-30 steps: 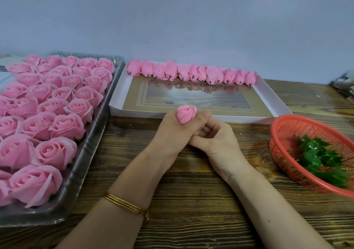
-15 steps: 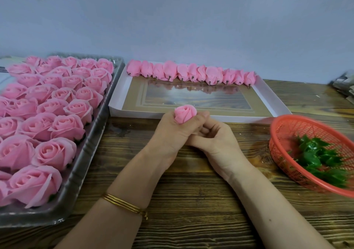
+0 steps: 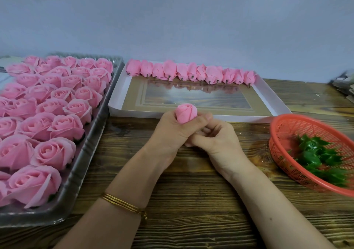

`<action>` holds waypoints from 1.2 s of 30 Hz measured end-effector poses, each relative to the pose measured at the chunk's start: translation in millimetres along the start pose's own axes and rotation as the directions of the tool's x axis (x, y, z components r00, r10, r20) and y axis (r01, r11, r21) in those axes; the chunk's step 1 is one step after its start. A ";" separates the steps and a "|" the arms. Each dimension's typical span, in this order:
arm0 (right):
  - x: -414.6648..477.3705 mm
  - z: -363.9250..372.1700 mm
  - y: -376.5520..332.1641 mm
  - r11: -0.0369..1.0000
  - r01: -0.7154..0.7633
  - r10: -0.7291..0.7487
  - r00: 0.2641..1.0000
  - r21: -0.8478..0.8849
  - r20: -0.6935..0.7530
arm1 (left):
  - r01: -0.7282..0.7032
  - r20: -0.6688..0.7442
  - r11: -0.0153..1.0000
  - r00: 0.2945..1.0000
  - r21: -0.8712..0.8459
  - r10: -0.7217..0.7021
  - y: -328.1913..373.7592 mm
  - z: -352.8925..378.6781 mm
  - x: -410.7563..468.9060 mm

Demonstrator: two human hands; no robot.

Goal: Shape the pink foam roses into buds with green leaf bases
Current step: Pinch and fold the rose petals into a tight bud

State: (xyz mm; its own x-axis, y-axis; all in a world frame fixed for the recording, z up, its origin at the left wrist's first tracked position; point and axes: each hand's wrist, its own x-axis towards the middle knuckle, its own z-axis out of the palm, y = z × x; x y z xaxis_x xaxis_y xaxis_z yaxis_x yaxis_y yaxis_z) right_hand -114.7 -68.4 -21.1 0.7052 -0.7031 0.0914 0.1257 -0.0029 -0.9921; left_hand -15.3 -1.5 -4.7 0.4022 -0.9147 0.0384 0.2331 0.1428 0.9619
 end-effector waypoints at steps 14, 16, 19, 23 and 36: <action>0.7 -4.1 -14.6 0.917 -0.225 0.222 0.974 0.328 0.047 | -0.096 -0.069 0.982 0.992 0.164 0.109 -4.8 -4.2 -0.2; 1.0 -4.4 -16.1 0.914 -0.201 0.222 0.975 0.352 -0.020 | -0.142 -0.098 0.953 0.980 0.269 0.174 -7.8 -5.4 1.5; 1.2 -3.3 -13.5 0.940 -0.161 0.194 0.977 0.300 -0.083 | -0.153 -0.105 0.897 0.971 0.415 0.215 -11.4 -5.6 4.0; -0.1 0.0 -15.2 0.939 -0.119 0.152 0.985 0.321 -0.077 | -0.161 -0.071 0.858 0.972 0.487 0.222 -11.0 -4.1 0.4; -0.5 -1.0 -10.5 0.958 -0.115 0.128 0.991 0.263 -0.032 | -0.132 -0.016 0.809 0.985 0.572 0.172 -5.7 -2.7 -4.3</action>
State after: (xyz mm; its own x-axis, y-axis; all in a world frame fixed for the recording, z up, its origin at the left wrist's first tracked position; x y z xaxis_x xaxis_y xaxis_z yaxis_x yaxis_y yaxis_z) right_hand -117.1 -68.8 -10.8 0.6930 -0.7199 -0.0390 0.2226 0.2652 -0.9381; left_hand -16.0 2.6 -11.0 0.4505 -0.8704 0.1986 -0.3709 0.0198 0.9285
